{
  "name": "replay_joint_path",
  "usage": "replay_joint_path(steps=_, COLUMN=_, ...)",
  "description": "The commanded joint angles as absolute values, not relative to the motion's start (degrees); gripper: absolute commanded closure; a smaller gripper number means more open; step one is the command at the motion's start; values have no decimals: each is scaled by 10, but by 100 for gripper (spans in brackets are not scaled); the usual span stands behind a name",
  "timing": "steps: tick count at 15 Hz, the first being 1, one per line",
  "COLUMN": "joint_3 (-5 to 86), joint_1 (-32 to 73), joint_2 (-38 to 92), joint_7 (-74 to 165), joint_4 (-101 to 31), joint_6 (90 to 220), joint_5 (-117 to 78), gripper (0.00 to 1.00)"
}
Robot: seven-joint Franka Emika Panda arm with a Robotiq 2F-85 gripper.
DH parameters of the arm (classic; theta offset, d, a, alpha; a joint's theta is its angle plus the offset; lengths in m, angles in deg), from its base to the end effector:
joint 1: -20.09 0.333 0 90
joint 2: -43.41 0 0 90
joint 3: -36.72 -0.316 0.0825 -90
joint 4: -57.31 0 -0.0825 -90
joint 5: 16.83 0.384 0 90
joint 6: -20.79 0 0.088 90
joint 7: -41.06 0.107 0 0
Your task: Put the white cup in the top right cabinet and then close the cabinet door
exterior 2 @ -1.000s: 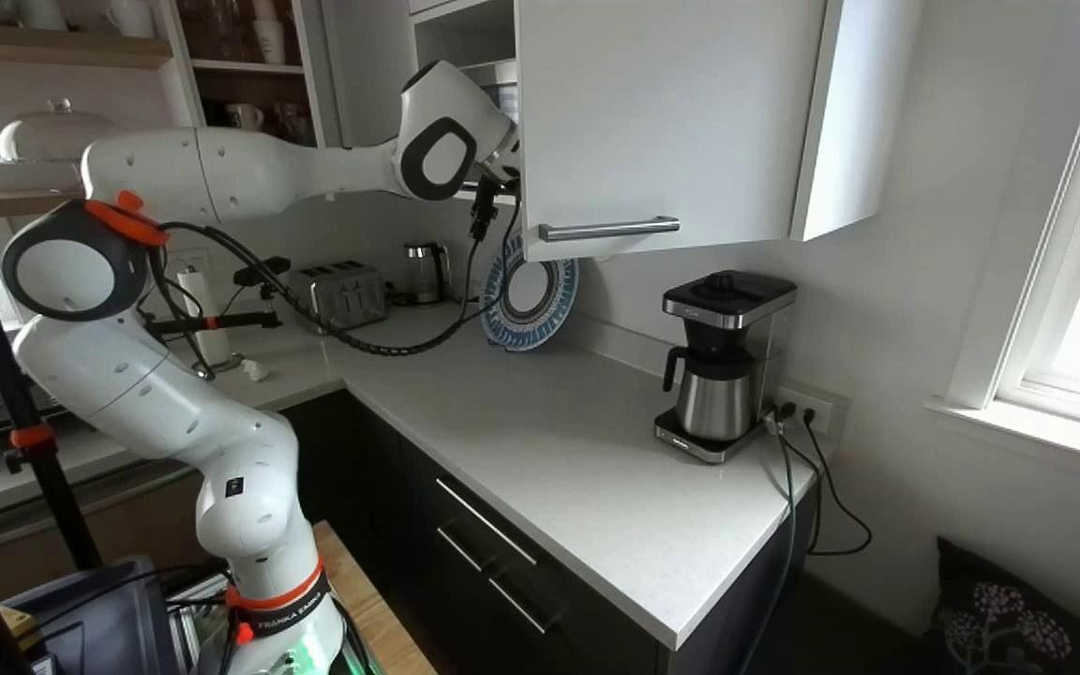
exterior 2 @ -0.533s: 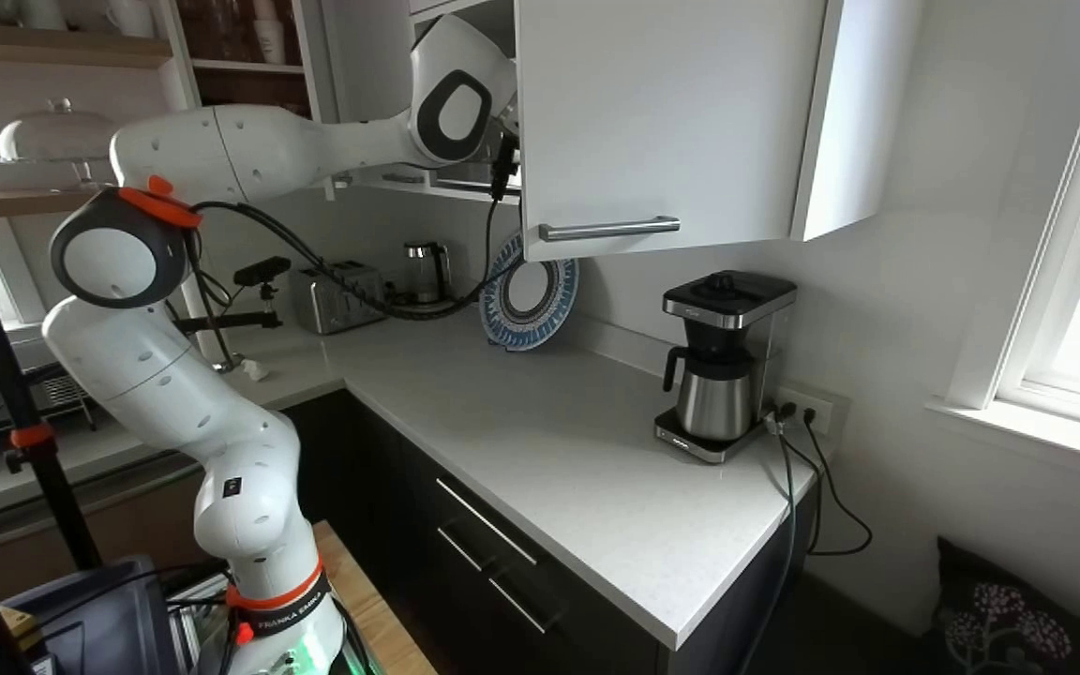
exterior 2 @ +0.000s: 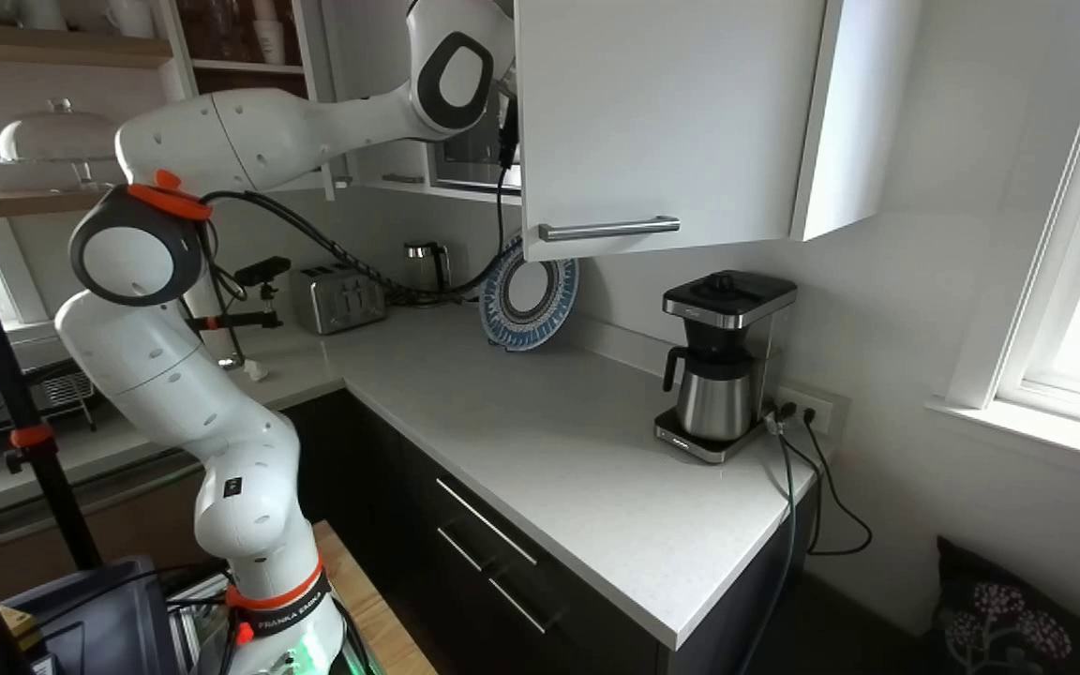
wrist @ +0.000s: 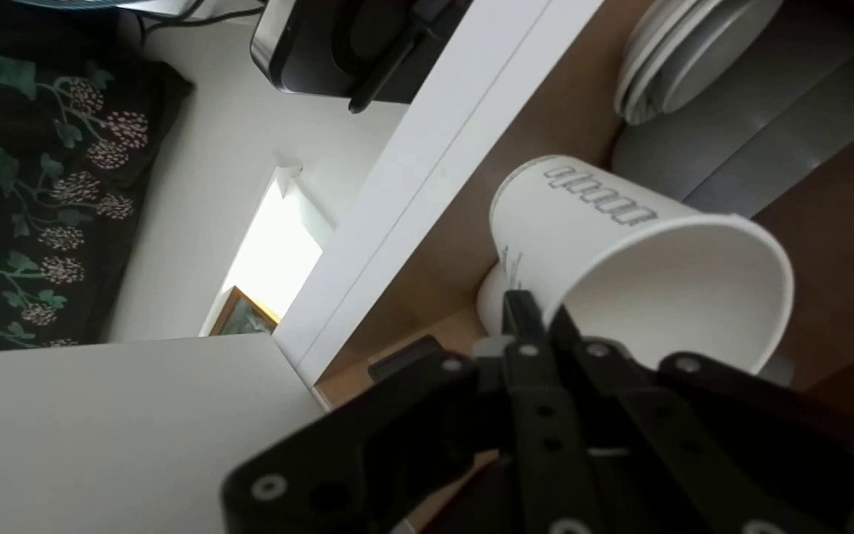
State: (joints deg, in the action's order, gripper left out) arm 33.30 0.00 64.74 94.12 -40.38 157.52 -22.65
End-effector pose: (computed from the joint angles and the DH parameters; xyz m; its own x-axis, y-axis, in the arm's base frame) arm 0.4359 -0.1217 0.8514 0.0524 -0.7868 0.6149 -0.5878 -0.5221 -0.6180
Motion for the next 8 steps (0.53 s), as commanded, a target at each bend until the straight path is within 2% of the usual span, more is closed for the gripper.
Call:
replay_joint_path(steps=1, joint_3=342, joint_1=18, joint_2=612, joint_7=978, joint_4=-344, joint_6=1522, joint_5=-230, gripper=99)
replay_joint_path(steps=8, joint_3=346, joint_1=39, joint_2=541, joint_7=1033, joint_4=-229, joint_6=1425, joint_5=-250, gripper=99)
